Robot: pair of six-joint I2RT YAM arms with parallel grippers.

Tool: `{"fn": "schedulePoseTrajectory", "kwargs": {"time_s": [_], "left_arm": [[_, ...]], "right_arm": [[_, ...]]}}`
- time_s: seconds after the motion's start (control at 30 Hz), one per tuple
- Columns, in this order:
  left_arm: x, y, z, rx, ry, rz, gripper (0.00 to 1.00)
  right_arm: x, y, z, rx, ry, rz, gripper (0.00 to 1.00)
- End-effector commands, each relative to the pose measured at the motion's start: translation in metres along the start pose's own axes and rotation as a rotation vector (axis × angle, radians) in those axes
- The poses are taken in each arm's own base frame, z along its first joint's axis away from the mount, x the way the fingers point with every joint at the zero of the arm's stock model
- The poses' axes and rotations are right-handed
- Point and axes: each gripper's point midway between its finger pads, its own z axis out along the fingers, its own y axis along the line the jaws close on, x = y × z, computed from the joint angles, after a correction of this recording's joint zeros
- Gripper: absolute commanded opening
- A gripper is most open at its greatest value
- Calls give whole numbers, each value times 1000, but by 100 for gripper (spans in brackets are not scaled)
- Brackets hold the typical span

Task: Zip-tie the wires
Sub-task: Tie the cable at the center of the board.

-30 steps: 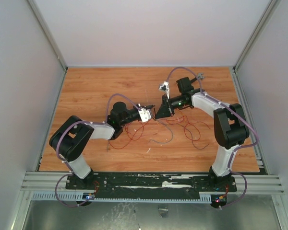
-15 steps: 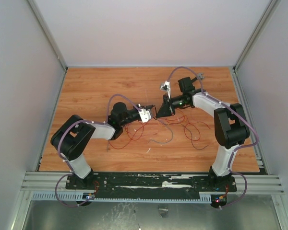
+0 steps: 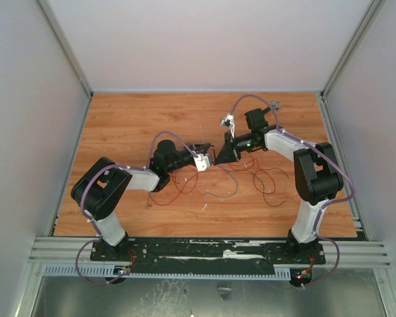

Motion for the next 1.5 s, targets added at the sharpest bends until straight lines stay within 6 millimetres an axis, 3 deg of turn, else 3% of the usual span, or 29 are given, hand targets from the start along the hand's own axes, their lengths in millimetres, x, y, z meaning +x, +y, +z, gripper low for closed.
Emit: {"fn": "schedulePoseTrajectory", "kwargs": {"time_s": [0.0, 1.47], "left_arm": [[-8, 9, 5, -12, -14, 70, 0], [-8, -2, 8, 1, -9, 111, 0]], "right_arm": [[-4, 3, -5, 11, -10, -36, 0], [-9, 3, -8, -32, -30, -10, 0]]}}
